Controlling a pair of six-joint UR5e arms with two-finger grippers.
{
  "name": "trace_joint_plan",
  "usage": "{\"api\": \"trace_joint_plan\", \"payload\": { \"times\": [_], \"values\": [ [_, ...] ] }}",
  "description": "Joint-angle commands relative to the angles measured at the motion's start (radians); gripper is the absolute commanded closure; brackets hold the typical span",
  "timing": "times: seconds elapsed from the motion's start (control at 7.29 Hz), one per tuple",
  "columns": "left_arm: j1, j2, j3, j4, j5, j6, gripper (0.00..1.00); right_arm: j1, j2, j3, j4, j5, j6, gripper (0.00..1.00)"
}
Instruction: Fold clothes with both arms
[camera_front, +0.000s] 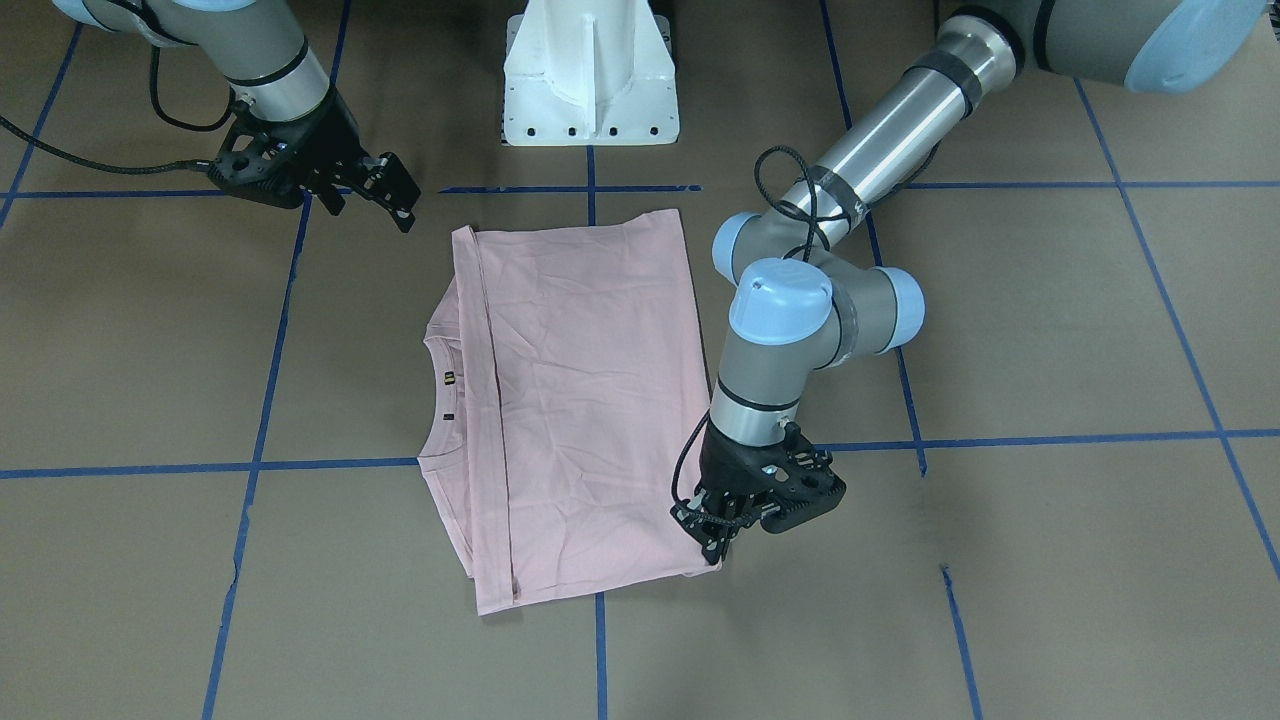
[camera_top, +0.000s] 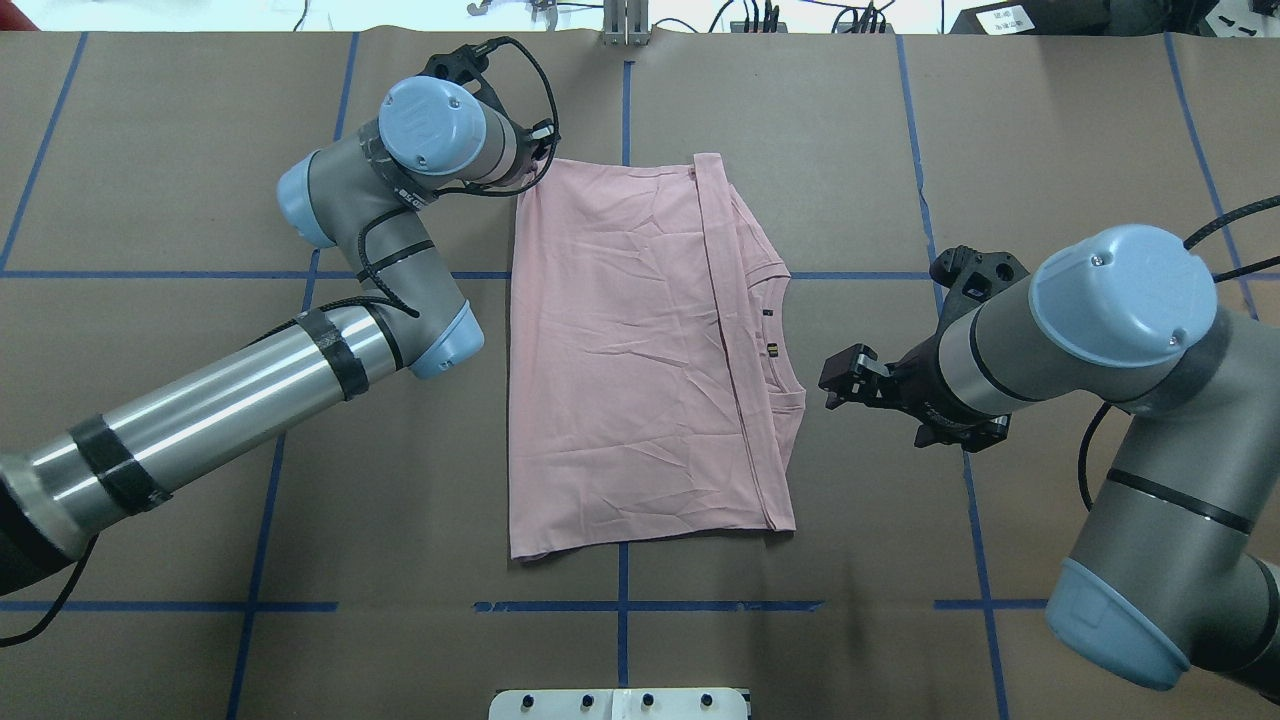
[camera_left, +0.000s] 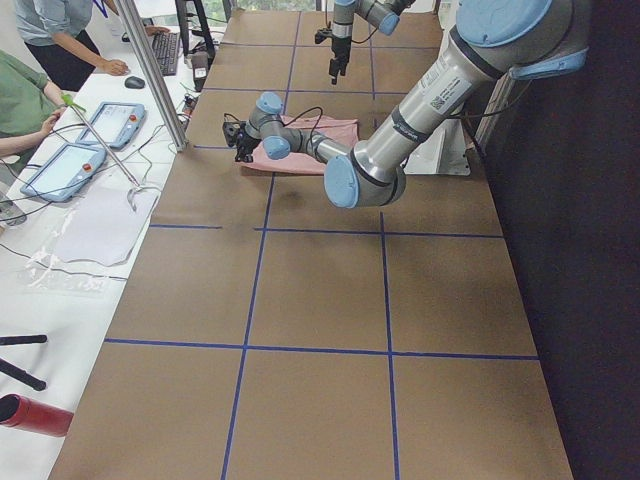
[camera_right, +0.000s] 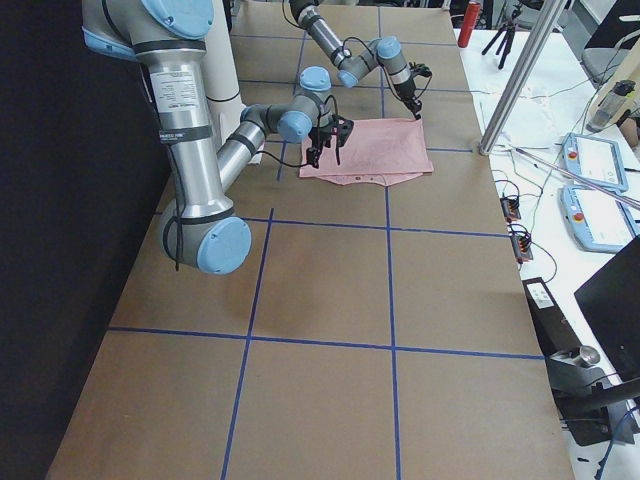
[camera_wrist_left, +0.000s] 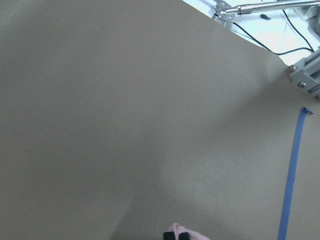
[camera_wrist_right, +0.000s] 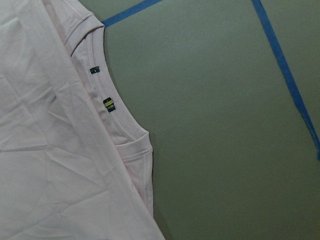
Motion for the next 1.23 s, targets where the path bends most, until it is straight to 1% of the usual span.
{"api": "trace_joint_plan", "payload": {
  "times": [0.0, 0.14, 0.27, 0.41, 0.55, 0.69, 0.82, 0.96, 1.1],
  "values": [
    [-0.001, -0.014, 0.067, -0.100, 0.011, 0.004, 1.00, -0.001, 0.011, -0.004, 0.001, -0.001, -0.001, 0.00],
    [-0.001, -0.013, 0.068, -0.099, 0.011, 0.004, 0.60, -0.001, 0.018, -0.007, 0.001, -0.002, -0.001, 0.00],
    [-0.001, -0.011, 0.074, -0.099, 0.011, 0.036, 0.01, 0.002, 0.024, -0.008, 0.001, -0.002, -0.002, 0.00],
    [-0.013, -0.013, 0.075, -0.097, -0.003, 0.073, 0.00, 0.008, 0.027, -0.013, 0.001, -0.002, -0.002, 0.00],
    [-0.024, -0.006, 0.058, -0.073, -0.053, 0.088, 0.00, 0.017, 0.059, -0.034, 0.000, -0.005, -0.002, 0.00],
    [-0.024, 0.013, 0.008, -0.012, -0.107, 0.087, 0.00, 0.017, 0.084, -0.050, 0.000, -0.007, -0.001, 0.00],
    [-0.024, 0.074, -0.121, 0.086, -0.145, 0.087, 0.00, 0.023, 0.104, -0.059, 0.000, -0.008, 0.001, 0.00],
    [-0.019, 0.193, -0.331, 0.196, -0.167, 0.081, 0.00, 0.033, 0.106, -0.060, 0.013, -0.008, -0.002, 0.00],
    [-0.001, 0.293, -0.510, 0.275, -0.170, 0.046, 0.00, 0.042, 0.104, -0.067, 0.051, -0.008, -0.004, 0.00]
  ]
}}
